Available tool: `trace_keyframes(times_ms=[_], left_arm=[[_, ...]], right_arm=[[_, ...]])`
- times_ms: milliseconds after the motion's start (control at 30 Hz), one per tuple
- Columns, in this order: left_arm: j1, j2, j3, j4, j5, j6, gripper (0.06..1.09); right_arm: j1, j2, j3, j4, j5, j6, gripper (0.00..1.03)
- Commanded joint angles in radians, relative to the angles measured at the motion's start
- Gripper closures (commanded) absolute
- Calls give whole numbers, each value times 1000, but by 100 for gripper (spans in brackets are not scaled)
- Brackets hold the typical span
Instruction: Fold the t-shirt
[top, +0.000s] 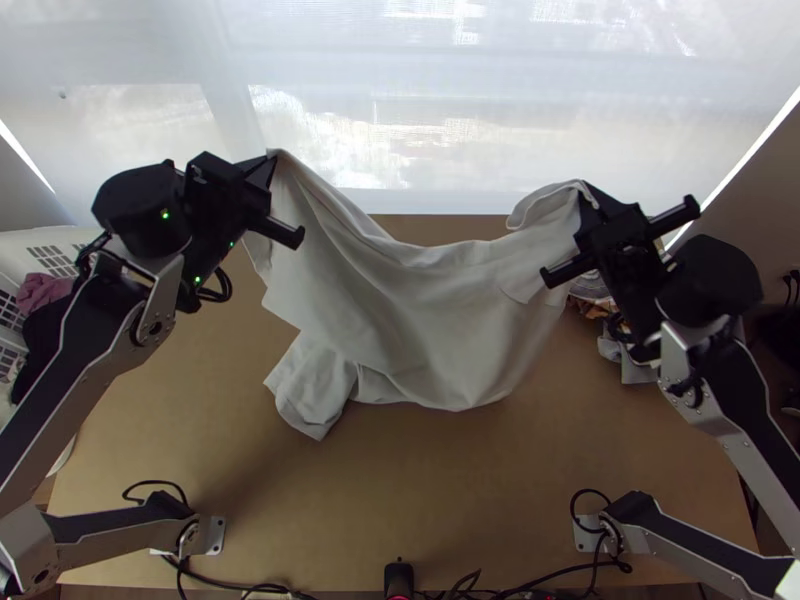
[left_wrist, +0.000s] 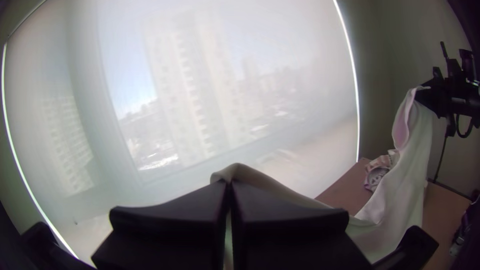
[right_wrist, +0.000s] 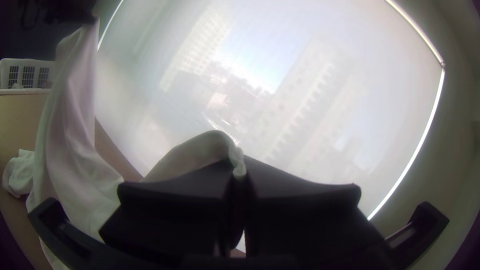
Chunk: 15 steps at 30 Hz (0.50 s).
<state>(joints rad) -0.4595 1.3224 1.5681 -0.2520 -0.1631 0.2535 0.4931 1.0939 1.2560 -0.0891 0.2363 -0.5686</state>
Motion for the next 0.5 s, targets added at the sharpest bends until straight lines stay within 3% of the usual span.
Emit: trace_keyframes(times_ms=[0, 200, 467], left_arm=[[196, 204, -46, 207, 50, -10, 105], [243, 354, -46, 319, 50, -23, 105], [271, 544, -40, 418, 48, -31, 105]], right_arm=[[-90, 219, -70, 204, -86, 19, 100], [-154, 425, -40, 328, -115, 19, 100], [-171, 633, 31, 384, -117, 27, 100]])
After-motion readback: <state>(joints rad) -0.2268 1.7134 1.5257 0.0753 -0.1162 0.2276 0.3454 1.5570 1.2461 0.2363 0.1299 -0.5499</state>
